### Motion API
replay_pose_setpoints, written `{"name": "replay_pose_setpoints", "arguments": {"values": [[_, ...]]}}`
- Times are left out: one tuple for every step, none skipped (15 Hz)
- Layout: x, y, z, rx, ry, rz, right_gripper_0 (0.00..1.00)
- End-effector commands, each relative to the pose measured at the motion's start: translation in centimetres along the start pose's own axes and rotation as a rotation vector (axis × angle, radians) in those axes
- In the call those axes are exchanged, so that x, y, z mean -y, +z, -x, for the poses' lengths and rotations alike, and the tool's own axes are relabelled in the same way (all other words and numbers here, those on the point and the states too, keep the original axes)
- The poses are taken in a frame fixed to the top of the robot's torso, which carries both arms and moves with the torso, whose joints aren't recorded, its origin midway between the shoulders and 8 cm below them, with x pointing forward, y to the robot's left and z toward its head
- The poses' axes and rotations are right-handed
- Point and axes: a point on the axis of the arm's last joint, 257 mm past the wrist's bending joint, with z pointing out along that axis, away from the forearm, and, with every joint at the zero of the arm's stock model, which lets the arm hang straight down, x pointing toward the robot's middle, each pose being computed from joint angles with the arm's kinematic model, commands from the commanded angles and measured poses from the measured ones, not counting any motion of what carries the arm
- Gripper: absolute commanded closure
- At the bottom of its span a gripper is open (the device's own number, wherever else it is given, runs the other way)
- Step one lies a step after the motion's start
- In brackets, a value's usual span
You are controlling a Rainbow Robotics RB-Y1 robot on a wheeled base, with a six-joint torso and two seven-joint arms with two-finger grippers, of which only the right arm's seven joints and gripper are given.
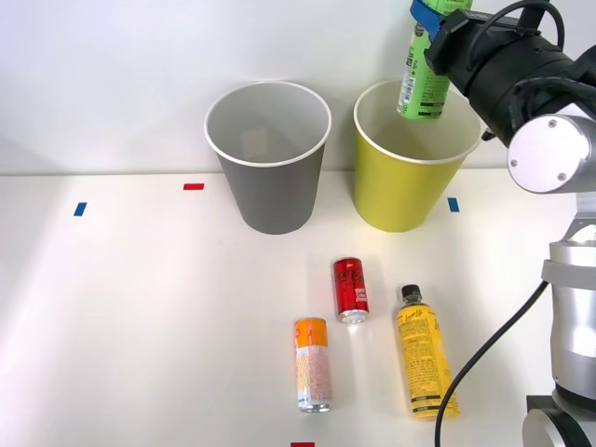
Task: Put cans in the gray bin, plastic bottles in the light green bin
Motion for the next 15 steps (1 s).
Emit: {"name": "replay_pose_setpoints", "arguments": {"values": [[1.0, 2.6, -0.4, 0.071, -0.058, -0.054, 1.00], [1.1, 3.0, -0.7, 0.085, -0.073, -0.062, 1.00], [1.2, 3.3, -1.1, 0.094, -0.075, -0.068, 1.00], [1.4, 3.3, -1.3, 0.091, -0.078, -0.071, 1.00], [1.4, 3.3, -1.3, 0.091, -0.081, -0.071, 1.00], [1.4, 3.3, -1.3, 0.091, -0.086, -0.071, 1.00], [1.2, 3.3, -1.3, 0.090, -0.090, -0.069, 0.89], [1.3, 3.3, -1.4, 0.088, -0.090, -0.069, 0.17], [1.3, 3.3, -1.5, 0.087, -0.085, -0.070, 0.00], [1.3, 3.3, -1.5, 0.087, -0.088, -0.070, 0.00], [1.3, 3.3, -1.5, 0.087, -0.085, -0.068, 0.00], [1.2, 3.3, -1.2, 0.095, -0.075, -0.057, 0.00], [1.0, 3.2, -1.4, 0.094, -0.084, -0.046, 0.00], [1.0, 2.9, -1.8, 0.098, -0.089, -0.042, 0.00], [0.9, 2.3, -2.2, 0.128, -0.088, -0.032, 0.00]]}}
